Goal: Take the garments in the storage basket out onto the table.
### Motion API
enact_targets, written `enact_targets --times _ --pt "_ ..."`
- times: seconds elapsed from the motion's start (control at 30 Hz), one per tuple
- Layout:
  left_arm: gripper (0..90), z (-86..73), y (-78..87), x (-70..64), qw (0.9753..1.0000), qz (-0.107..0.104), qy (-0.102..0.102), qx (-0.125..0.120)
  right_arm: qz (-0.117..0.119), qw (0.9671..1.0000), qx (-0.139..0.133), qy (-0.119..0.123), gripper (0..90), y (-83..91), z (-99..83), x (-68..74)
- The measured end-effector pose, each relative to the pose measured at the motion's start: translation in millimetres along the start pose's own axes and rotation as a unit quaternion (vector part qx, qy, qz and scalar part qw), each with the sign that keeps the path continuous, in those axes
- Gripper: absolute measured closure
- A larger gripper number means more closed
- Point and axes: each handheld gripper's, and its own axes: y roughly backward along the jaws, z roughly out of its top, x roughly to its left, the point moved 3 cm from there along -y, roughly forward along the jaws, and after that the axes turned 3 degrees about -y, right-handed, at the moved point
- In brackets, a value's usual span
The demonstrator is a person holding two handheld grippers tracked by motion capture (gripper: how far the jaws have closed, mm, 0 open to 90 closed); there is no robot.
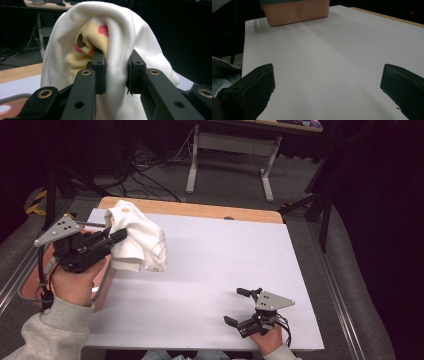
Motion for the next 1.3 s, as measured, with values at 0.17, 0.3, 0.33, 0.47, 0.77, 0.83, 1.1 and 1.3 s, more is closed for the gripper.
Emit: enact_targets --times 0.17,0.3,0.33,0.47,0.77,0.83,1.1,1.3 --pt "72.9 -3.7 -15.3 -15.6 0.9997 -0.025 -0.005 0.004 0.000 1.0000 -0.001 -0.001 0.0 0.6 -0.2 -0.4" --pt "72.9 -8.0 -25.4 -24.0 0.9991 -0.040 -0.002 0.008 0.000 1.0000 -0.002 0.000 0.0 1.2 0.0 -0.1" --pt "72.9 -9.2 -27.8 -25.5 0.9990 -0.044 0.000 0.010 0.001 1.0000 -0.003 -0.001 0.0 1.3 0.0 -0.3" --pt "72.9 -15.2 -37.2 -32.2 0.9983 -0.056 0.004 0.014 0.001 1.0000 -0.003 0.001 0.0 1.5 0.1 0.0" --pt "72.9 -30.5 -58.7 -44.9 0.9962 -0.080 0.018 0.030 -0.003 1.0000 -0.003 0.001 0.0 3.2 -0.3 0.3" --pt "72.8 -34.2 -63.7 -47.5 0.9956 -0.084 0.017 0.037 -0.003 1.0000 -0.004 0.001 0.0 3.6 -0.3 0.4" --pt "72.8 -50.0 -81.1 -54.3 0.9932 -0.095 0.026 0.062 -0.003 1.0000 -0.004 0.001 0.0 3.9 -0.3 0.5" --pt "72.8 -65.6 -97.3 -60.0 0.9905 -0.101 0.026 0.089 -0.003 1.0000 -0.006 0.001 0.0 4.6 -0.1 0.6"
